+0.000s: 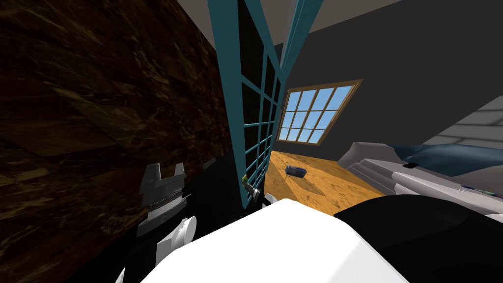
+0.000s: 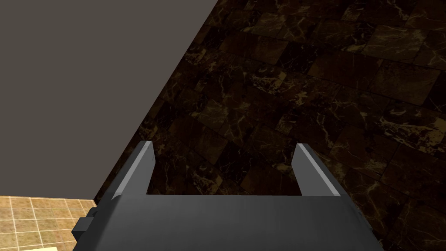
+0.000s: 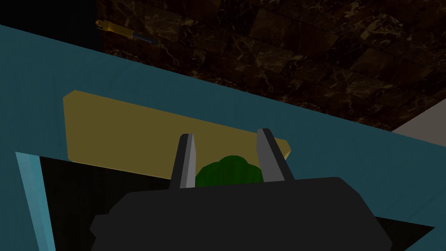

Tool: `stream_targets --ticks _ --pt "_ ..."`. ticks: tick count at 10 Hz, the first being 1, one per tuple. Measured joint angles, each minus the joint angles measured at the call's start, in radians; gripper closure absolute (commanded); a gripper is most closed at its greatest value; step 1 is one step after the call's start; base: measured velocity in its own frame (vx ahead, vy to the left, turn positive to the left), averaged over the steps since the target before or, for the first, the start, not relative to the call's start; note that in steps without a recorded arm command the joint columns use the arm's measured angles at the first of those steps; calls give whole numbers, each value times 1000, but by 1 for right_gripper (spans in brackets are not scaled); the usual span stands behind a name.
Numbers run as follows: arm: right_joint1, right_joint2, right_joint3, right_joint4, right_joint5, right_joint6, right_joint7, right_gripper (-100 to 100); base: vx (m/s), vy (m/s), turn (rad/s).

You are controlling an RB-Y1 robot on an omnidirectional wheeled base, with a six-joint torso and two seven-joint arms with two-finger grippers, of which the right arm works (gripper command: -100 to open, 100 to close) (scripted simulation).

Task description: Push the door open

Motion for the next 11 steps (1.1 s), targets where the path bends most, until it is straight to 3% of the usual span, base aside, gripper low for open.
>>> stream_targets --ticks 2,3,4,6,7,8,9,11 --pt "-7 8 -3 22 -4 -15 -1 100 10 2 7" --pt "-33 15 -9 72 -8 -37 1 100 1 3 24" --pt "26 -18 10 -34 4 7 -24 100 4 26 -73" --pt "28 -25 24 -60 -11 33 -82 100 44 75 -46" --pt "16 -18 25 -33 -27 18 -107 100 46 53 -32" --pt "21 -21 30 -56 -30 31 -130 100 25 23 -15" --pt "50 -32 41 -127 -26 70 -147 100 10 1 27" --pt "30 -26 38 -108 -30 55 -149 100 3 6 6"
